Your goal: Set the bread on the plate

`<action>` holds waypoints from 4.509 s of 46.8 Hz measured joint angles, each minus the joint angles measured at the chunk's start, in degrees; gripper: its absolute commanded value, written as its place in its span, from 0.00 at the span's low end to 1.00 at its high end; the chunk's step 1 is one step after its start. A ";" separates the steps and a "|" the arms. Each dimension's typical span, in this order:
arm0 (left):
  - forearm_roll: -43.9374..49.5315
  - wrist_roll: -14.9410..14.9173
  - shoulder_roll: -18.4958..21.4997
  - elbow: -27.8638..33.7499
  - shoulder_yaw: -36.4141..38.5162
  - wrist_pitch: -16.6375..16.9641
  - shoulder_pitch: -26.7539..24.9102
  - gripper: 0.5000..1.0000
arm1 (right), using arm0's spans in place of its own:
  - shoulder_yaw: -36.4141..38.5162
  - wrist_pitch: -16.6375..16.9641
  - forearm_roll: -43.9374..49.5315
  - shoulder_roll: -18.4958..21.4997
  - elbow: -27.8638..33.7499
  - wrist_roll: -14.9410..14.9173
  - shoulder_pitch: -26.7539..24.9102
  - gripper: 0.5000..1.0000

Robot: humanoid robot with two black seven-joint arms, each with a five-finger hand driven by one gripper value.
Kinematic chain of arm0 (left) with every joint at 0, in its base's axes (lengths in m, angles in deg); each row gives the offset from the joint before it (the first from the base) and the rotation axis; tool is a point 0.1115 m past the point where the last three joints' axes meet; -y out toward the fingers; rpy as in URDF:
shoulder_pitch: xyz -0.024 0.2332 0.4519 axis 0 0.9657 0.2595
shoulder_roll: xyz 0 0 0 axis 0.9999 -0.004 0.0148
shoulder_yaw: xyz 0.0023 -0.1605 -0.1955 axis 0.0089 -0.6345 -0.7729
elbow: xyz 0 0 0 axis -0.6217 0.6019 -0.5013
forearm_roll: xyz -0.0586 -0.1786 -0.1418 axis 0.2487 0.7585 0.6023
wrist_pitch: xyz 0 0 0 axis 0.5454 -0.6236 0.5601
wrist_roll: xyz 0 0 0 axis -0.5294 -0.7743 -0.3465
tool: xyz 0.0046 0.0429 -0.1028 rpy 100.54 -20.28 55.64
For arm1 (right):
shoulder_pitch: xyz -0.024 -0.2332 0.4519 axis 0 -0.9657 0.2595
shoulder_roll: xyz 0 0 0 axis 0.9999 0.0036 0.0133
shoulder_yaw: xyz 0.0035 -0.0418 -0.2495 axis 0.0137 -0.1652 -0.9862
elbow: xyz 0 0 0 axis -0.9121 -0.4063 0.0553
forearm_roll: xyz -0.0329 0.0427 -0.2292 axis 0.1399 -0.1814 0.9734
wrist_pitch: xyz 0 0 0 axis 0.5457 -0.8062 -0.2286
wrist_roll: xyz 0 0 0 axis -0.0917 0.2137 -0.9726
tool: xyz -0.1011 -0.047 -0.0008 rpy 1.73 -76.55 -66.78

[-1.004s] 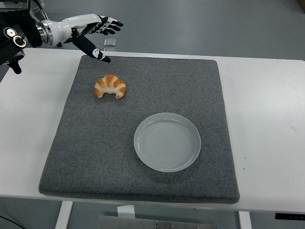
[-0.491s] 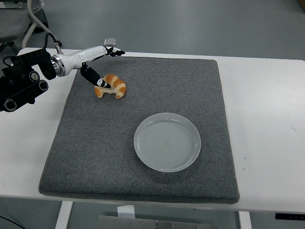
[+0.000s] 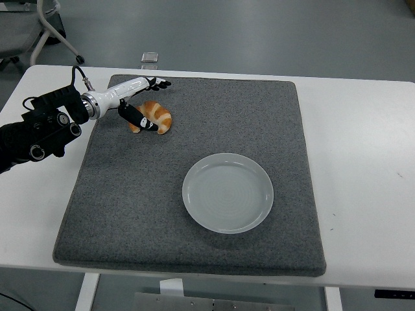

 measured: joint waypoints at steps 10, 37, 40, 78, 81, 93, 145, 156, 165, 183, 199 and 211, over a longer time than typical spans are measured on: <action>-0.14 0.13 -0.10 -0.09 0.09 0.00 0.62 0.88 | 0.00 0.00 0.00 0.00 0.01 -0.02 0.00 0.86; -0.05 2.20 -0.43 -0.10 1.63 -0.01 1.50 0.17 | 0.00 0.00 0.00 0.00 0.01 -0.01 0.00 0.86; -0.05 2.19 -0.46 -0.10 1.68 -0.01 1.46 0.00 | 0.00 0.00 0.00 0.00 0.01 -0.01 0.00 0.86; 5.84 2.13 9.08 0.43 0.85 -0.22 -4.81 0.00 | 0.00 0.00 0.00 0.00 0.02 -0.03 0.00 0.86; 6.03 2.11 10.90 0.43 0.94 -0.62 -6.67 0.00 | 0.00 0.00 0.00 0.00 0.03 -0.02 -0.01 0.86; 6.50 2.10 14.48 0.00 1.35 -4.47 -17.35 0.00 | 0.00 -0.01 0.00 0.00 0.00 -0.01 -0.01 0.86; -9.79 1.87 11.91 41.27 1.45 -4.75 -12.28 0.00 | 0.00 0.00 0.00 0.00 0.01 -0.03 0.00 0.86; -13.81 2.03 8.42 40.51 1.62 -0.98 -4.29 0.00 | 0.00 0.00 0.00 0.00 0.02 0.02 0.00 0.86; -14.73 2.03 4.97 38.82 1.78 -0.54 0.50 0.00 | 0.00 0.00 0.00 0.00 0.00 0.00 -0.01 0.86; -16.07 2.02 0.92 34.45 1.72 -0.27 4.93 0.00 | 0.00 0.00 0.00 0.00 0.00 0.00 0.00 0.86; -16.10 1.94 -1.59 32.22 1.79 -0.20 7.16 0.00 | 0.00 0.00 0.00 0.00 0.02 -0.02 0.00 0.86; -15.99 1.93 -1.68 31.28 1.70 -0.10 8.27 0.00 | 0.00 0.00 0.00 0.00 0.02 -0.01 0.00 0.86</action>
